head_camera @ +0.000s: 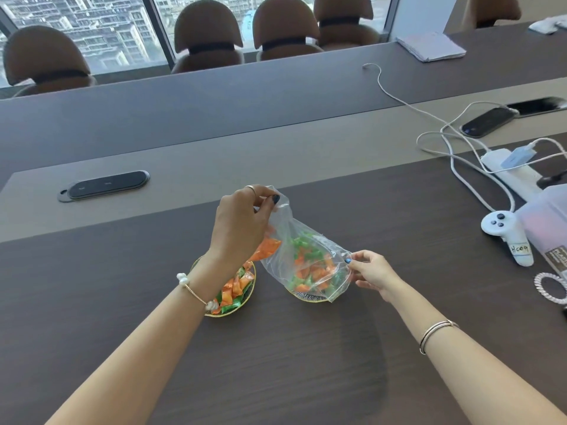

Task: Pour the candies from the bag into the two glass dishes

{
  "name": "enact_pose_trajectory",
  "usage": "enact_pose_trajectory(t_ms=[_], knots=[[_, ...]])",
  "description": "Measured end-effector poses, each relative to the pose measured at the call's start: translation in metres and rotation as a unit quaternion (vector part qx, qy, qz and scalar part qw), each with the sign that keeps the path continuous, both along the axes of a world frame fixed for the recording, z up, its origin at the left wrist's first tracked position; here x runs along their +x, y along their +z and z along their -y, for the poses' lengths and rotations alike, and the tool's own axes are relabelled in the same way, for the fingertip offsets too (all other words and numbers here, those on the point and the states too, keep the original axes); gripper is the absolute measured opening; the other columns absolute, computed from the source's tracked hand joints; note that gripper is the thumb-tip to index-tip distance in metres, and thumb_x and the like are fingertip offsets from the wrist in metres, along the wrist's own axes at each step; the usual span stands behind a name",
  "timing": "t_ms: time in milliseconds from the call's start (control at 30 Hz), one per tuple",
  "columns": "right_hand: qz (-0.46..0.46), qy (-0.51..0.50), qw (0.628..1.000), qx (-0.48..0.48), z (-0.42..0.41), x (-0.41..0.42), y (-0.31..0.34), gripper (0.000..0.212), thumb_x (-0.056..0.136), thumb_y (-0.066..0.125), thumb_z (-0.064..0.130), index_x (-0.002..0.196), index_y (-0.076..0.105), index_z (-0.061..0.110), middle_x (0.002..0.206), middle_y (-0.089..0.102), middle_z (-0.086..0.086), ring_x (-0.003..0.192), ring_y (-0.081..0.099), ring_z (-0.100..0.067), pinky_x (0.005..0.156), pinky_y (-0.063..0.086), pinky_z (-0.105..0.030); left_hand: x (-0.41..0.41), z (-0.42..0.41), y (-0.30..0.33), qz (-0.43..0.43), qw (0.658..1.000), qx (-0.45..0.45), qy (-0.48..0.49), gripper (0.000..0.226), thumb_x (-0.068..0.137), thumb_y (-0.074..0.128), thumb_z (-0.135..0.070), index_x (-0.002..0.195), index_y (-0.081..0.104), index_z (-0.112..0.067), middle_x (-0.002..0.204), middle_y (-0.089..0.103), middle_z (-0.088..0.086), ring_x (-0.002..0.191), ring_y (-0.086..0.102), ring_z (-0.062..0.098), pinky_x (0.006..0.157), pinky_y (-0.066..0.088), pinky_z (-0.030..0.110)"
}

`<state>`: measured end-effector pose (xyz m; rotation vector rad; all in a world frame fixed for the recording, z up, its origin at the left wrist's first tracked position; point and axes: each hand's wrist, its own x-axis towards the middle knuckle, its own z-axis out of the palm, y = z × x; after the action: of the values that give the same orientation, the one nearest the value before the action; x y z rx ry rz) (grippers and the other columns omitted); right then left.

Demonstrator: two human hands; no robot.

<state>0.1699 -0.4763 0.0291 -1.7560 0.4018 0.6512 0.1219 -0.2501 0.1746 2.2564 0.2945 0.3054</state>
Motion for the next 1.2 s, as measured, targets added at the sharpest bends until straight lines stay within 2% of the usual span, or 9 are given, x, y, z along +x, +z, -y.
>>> enact_pose_trajectory(t_ms=[100, 367, 600, 733, 967, 1200], knots=[[0.004, 0.003, 1.000, 0.003, -0.004, 0.001, 0.000, 0.007, 0.086, 0.059, 0.013, 0.092, 0.055, 0.015, 0.072, 0.061, -0.001, 0.058, 0.055, -0.011, 0.049, 0.046, -0.018, 0.001, 0.001, 0.003, 0.006, 1.000, 0.016, -0.005, 0.018, 0.090, 0.053, -0.023, 0.097, 0.069, -0.018, 0.087, 0.074, 0.006, 0.063, 0.069, 0.023, 0.067, 0.057, 0.040], [0.021, 0.013, 1.000, 0.008, -0.007, 0.004, 0.001, 0.007, 0.085, 0.060, 0.017, 0.089, 0.055, 0.016, 0.077, 0.063, -0.002, 0.043, 0.059, -0.001, 0.053, 0.045, -0.021, 0.005, 0.007, 0.027, 0.043, 0.998, 0.046, -0.013, 0.022, 0.091, 0.052, -0.022, 0.102, 0.069, -0.015, 0.091, 0.075, 0.005, 0.067, 0.069, 0.025, 0.078, 0.056, 0.040], [0.029, 0.018, 0.999, 0.019, -0.009, 0.004, 0.003, 0.009, 0.086, 0.059, 0.015, 0.094, 0.056, 0.012, 0.078, 0.063, -0.003, 0.050, 0.062, -0.005, 0.052, 0.051, -0.021, 0.004, 0.005, 0.030, 0.052, 0.997, 0.062, -0.011, 0.022, 0.091, 0.053, -0.020, 0.103, 0.070, -0.012, 0.092, 0.075, 0.006, 0.067, 0.068, 0.026, 0.076, 0.056, 0.043], [0.044, 0.013, 0.998, 0.035, -0.011, 0.007, 0.008, 0.005, 0.087, 0.058, 0.012, 0.090, 0.056, 0.013, 0.085, 0.063, -0.007, 0.062, 0.061, -0.015, 0.053, 0.053, -0.022, 0.004, 0.000, 0.032, 0.058, 0.997, 0.058, 0.006, 0.021, 0.090, 0.053, -0.021, 0.101, 0.070, -0.013, 0.088, 0.075, 0.004, 0.065, 0.067, 0.024, 0.077, 0.056, 0.040], [0.042, 0.003, 0.997, 0.063, -0.014, 0.007, 0.011, 0.006, 0.087, 0.057, 0.010, 0.093, 0.055, 0.011, 0.082, 0.063, -0.007, 0.064, 0.060, -0.015, 0.048, 0.052, -0.019, 0.000, -0.004, 0.037, 0.064, 0.997, 0.043, 0.018, 0.021, 0.090, 0.053, -0.024, 0.101, 0.069, -0.016, 0.083, 0.075, 0.001, 0.065, 0.068, 0.022, 0.076, 0.055, 0.039], [0.046, 0.002, 0.992, 0.118, -0.015, 0.007, 0.015, 0.004, 0.089, 0.057, 0.014, 0.093, 0.056, 0.013, 0.080, 0.063, -0.003, 0.063, 0.060, -0.012, 0.052, 0.053, -0.020, 0.004, -0.008, 0.046, 0.079, 0.995, 0.053, 0.023, 0.020, 0.090, 0.052, -0.025, 0.099, 0.068, -0.018, 0.079, 0.074, -0.001, 0.054, 0.067, 0.018, 0.071, 0.055, 0.036]])
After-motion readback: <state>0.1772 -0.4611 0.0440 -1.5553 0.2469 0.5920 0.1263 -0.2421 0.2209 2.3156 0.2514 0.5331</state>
